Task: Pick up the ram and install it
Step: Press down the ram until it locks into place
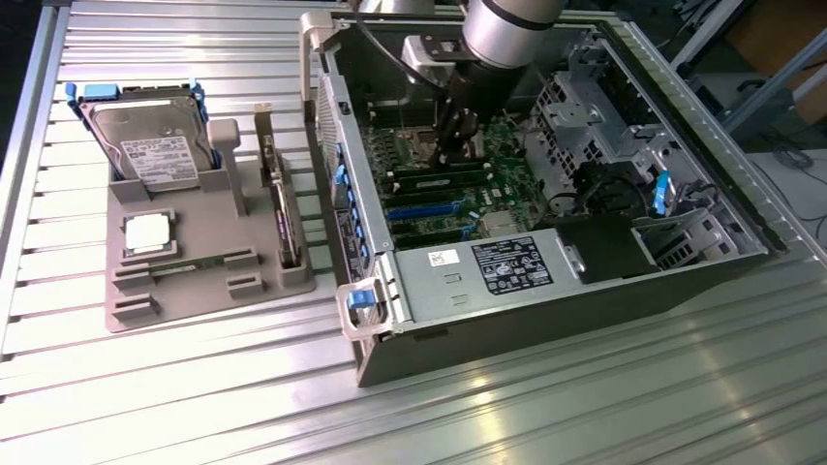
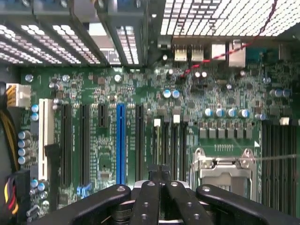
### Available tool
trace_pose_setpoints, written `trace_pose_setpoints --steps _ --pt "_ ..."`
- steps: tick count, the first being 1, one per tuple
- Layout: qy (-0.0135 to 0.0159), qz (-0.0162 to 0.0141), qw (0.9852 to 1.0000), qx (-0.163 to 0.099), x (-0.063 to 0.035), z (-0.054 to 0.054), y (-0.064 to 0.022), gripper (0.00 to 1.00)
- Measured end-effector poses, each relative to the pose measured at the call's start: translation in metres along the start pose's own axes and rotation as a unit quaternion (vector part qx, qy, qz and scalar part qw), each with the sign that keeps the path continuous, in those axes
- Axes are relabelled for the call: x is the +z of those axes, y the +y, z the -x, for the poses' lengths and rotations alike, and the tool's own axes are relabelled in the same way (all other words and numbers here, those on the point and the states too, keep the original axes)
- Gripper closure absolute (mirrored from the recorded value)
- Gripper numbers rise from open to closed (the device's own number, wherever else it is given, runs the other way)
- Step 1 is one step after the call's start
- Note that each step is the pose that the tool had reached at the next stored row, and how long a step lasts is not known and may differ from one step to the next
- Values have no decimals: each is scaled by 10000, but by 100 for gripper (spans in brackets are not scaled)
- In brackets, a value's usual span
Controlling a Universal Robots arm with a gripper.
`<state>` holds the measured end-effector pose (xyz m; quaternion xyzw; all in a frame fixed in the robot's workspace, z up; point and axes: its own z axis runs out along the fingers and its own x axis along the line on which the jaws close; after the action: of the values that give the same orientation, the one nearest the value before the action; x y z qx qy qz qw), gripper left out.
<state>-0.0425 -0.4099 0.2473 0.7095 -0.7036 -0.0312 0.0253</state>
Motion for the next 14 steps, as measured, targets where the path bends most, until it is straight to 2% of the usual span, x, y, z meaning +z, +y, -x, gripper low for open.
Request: trace_pose_setpoints --steps 3,5,11,14 --pt "0 0 10000 0 -9 -1 -110 90" --pt "0 1 10000 0 -18 -2 -224 90" --pt "-1 1 10000 0 -27 -2 -329 90" --pt "-1 1 10000 0 -38 -3 -457 90"
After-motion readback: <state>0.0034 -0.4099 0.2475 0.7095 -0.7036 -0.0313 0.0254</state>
